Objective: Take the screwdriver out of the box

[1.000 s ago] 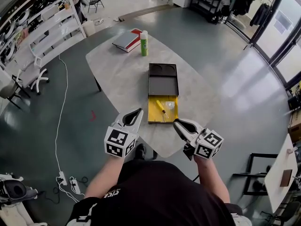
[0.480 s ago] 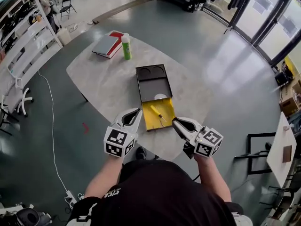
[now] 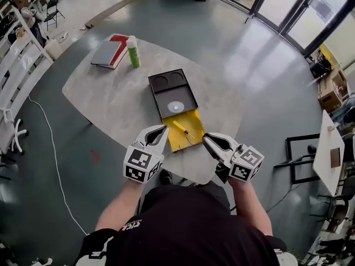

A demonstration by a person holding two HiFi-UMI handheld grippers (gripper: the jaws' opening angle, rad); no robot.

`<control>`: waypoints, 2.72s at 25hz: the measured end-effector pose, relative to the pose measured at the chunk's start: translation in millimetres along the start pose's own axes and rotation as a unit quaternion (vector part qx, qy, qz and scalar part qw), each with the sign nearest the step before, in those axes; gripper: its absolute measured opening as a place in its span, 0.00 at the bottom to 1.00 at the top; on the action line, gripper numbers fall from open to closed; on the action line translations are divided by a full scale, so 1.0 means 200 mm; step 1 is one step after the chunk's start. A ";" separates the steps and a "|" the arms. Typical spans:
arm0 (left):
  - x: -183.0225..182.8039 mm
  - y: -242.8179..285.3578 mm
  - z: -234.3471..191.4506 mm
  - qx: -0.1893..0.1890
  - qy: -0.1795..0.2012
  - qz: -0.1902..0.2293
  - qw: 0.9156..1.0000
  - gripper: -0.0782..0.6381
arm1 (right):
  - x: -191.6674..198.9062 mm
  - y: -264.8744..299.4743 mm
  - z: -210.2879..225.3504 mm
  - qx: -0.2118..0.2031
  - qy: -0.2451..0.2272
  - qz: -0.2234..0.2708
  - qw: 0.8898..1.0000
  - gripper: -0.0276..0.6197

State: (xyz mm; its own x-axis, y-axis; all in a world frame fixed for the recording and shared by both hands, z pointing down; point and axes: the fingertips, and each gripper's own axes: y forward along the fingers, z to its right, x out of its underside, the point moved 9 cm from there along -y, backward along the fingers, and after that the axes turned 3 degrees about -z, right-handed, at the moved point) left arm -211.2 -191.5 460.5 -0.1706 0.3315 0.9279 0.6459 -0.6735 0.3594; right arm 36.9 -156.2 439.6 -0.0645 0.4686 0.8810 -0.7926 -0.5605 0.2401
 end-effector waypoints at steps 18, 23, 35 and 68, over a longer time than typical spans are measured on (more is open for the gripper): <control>0.20 0.52 0.12 0.053 0.041 -0.148 0.987 0.12 | 0.09 -0.22 0.32 -0.010 0.049 0.023 0.998 0.11; 0.26 0.64 0.19 0.078 0.075 -0.201 0.974 0.22 | 0.14 -0.27 0.42 -0.013 0.070 0.020 0.997 0.10; 0.46 0.90 0.15 0.122 0.196 -0.310 0.922 0.27 | 0.22 -0.26 0.51 -0.011 0.098 0.019 0.995 0.10; 0.84 1.26 0.13 0.219 0.441 -0.431 0.756 0.30 | 0.15 -0.42 0.56 0.063 0.113 0.042 0.991 0.10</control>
State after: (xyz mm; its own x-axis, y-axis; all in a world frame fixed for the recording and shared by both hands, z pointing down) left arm -58.4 -288.4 705.2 -0.9739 -0.1775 0.1411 0.1624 -0.1114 0.9804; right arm 169.8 -170.8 491.4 -0.2722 0.5498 0.7897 -0.6978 -0.6779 0.2314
